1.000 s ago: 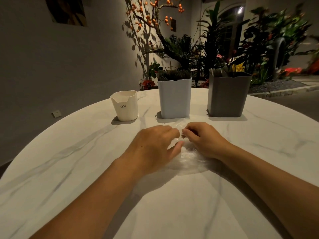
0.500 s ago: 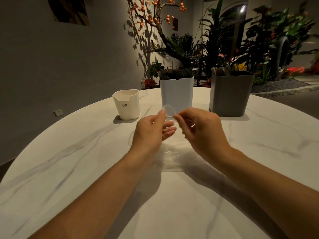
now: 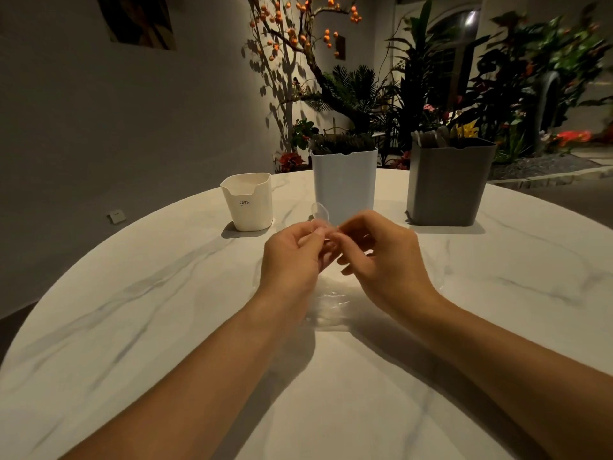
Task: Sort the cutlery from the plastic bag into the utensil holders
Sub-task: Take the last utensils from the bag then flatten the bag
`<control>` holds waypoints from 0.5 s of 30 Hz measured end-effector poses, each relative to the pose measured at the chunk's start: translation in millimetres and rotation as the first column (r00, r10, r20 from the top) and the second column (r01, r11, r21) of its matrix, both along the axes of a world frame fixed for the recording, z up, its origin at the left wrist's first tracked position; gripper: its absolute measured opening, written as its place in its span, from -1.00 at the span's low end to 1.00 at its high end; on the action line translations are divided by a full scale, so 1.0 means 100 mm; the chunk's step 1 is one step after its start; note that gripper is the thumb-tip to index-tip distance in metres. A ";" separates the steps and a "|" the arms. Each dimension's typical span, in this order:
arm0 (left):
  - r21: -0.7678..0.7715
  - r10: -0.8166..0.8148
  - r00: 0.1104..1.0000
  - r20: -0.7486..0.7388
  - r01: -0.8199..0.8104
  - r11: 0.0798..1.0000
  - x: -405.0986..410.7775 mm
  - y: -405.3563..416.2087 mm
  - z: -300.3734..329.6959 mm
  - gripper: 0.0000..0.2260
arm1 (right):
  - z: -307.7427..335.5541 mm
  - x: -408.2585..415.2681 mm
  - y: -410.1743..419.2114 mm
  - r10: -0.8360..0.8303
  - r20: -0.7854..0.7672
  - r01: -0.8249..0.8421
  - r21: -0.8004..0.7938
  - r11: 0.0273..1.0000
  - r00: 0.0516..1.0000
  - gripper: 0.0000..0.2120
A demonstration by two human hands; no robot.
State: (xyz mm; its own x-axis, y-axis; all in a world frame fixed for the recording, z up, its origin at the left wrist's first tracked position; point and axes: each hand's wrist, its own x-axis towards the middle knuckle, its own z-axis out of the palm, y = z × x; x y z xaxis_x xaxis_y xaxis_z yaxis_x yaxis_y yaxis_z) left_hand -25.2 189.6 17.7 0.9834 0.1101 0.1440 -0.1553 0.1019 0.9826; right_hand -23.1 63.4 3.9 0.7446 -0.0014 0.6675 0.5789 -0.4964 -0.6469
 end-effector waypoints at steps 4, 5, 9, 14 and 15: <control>0.047 0.083 0.993 0.080 -0.087 0.995 -0.02 0.05 -0.01 -0.85 | 0.01 -0.01 0.01 0.053 -0.111 -0.048 0.048 0.998 0.992 -0.86; 0.024 0.089 0.992 0.091 -0.091 0.996 -0.02 0.06 0.00 -0.85 | 0.01 -0.01 0.00 0.053 -0.122 -0.049 0.036 0.998 0.991 -0.87; 0.045 0.034 0.995 0.099 -0.039 0.998 0.00 0.08 0.01 -0.80 | -0.02 0.01 -0.04 0.109 -0.186 -0.115 -0.022 0.993 0.977 -0.94; 0.120 -0.030 0.992 0.121 0.016 0.993 -0.02 0.05 0.00 -0.84 | -0.03 0.03 -0.11 0.191 -0.248 -0.195 0.005 0.981 0.950 -0.95; 0.129 -0.031 0.992 0.123 0.015 0.991 -0.02 0.05 0.00 -0.84 | -0.02 0.04 -0.12 0.194 -0.251 -0.197 0.013 0.980 0.948 -0.93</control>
